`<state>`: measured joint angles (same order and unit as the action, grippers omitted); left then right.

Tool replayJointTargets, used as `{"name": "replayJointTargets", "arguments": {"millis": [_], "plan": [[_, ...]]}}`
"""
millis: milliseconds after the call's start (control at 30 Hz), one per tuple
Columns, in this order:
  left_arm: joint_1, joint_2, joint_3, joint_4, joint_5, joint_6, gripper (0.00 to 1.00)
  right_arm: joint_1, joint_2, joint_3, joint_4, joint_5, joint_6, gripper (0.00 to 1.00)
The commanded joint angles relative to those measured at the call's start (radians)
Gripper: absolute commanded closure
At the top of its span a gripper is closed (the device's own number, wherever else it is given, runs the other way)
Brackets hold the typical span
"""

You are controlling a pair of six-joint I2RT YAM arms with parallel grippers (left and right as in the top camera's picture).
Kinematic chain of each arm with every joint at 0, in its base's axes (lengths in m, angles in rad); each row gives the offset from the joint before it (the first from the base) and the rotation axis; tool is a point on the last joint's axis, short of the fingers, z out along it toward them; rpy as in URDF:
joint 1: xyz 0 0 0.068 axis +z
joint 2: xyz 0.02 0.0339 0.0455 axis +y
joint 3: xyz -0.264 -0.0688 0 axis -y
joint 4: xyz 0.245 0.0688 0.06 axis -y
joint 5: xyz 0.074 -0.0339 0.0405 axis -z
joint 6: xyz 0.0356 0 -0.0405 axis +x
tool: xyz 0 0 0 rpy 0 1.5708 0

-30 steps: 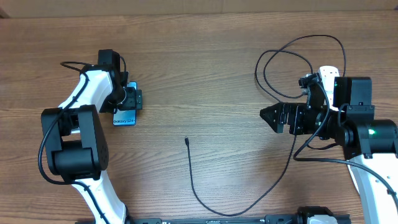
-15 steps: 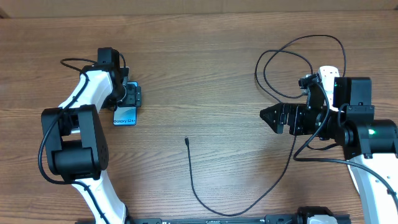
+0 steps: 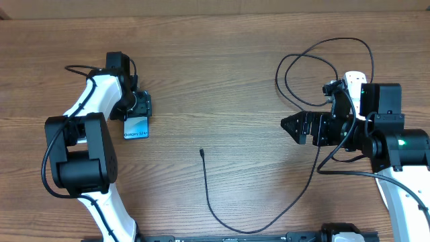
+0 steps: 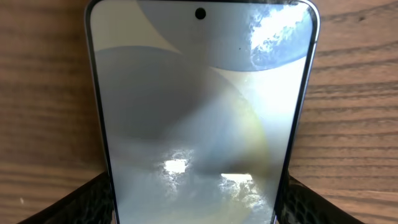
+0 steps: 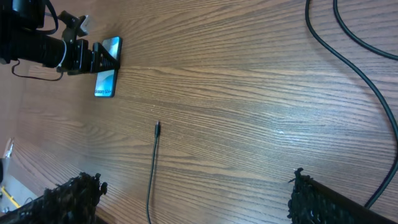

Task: Plug charger to phone and switch on socket
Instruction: 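Grasp the phone's top edge with the left gripper and lift it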

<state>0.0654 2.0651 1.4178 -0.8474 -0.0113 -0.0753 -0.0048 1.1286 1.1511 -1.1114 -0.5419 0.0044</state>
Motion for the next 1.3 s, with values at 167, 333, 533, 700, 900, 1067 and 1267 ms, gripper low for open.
{"name": "replayJointTargets", "arguments": {"millis": [167,333,533,700,900,1067,1267], "plan": [[0.0,0.048,0.098,-0.141,0.128,-0.204,0.28,0.005,-0.003,0.028,0.011,0.005,-0.002,0.0],[0.0,0.048,0.131,-0.175,0.235,-0.28,0.29,0.005,-0.003,0.028,0.013,0.005,-0.002,0.0],[0.0,0.048,0.131,-0.179,0.28,-0.376,0.33,0.005,-0.003,0.028,0.012,0.005,-0.002,0.0],[0.0,0.048,0.131,-0.184,0.307,-0.46,0.35,0.005,-0.003,0.028,0.006,0.005,-0.002,0.0],[0.0,0.048,0.131,-0.185,0.309,-0.615,0.44,0.005,-0.003,0.028,0.005,0.005,-0.002,0.0],[0.0,0.048,0.131,-0.185,0.309,-0.692,0.5,0.005,-0.003,0.028,0.005,0.005,-0.001,0.0],[0.0,0.048,0.131,-0.177,0.252,-0.687,0.5,0.005,-0.003,0.028,0.005,0.005,0.006,0.0]]}}
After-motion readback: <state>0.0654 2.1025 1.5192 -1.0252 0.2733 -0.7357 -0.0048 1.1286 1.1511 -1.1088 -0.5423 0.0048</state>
